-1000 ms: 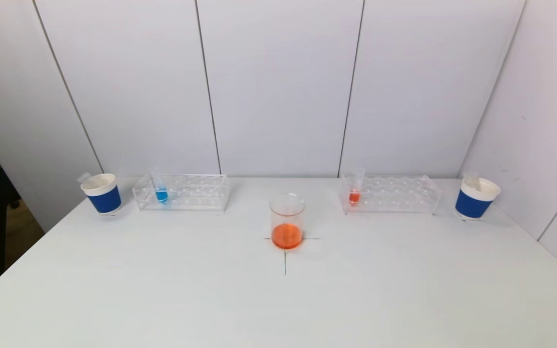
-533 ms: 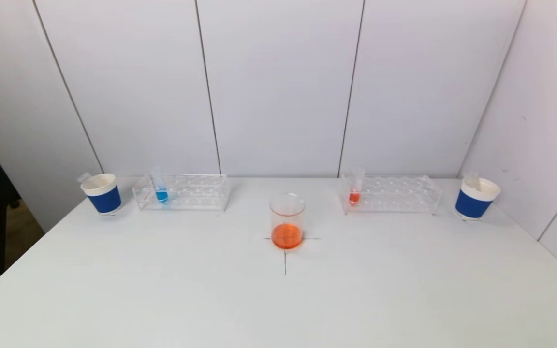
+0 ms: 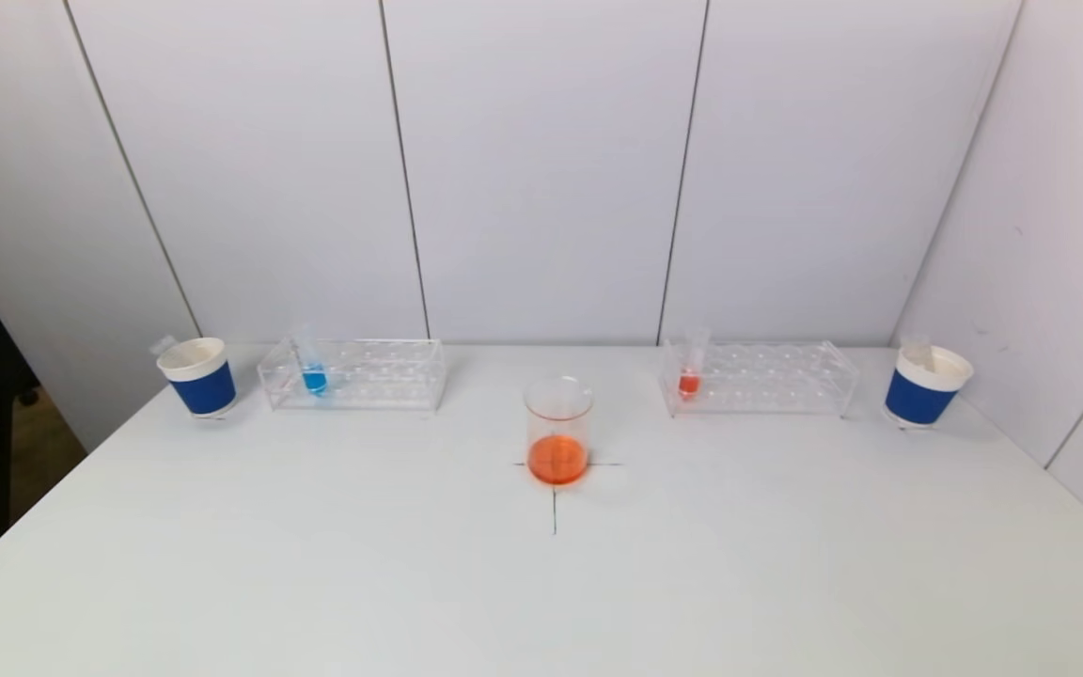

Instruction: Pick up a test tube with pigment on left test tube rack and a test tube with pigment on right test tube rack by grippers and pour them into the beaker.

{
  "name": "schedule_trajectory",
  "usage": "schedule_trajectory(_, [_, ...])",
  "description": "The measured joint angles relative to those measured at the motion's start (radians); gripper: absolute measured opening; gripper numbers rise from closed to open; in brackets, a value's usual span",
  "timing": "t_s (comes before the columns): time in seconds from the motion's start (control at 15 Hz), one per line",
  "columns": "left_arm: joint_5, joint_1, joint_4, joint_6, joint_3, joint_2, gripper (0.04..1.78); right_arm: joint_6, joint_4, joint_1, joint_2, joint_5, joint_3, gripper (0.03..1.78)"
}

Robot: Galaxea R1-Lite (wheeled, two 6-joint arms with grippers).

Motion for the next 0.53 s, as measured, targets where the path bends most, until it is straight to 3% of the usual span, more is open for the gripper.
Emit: schedule_trajectory(0.53, [0.000, 0.000, 0.000, 0.000, 0.000, 0.000, 1.76, 0.000, 0.000, 0.000, 0.000, 0.000, 0.000, 1.76])
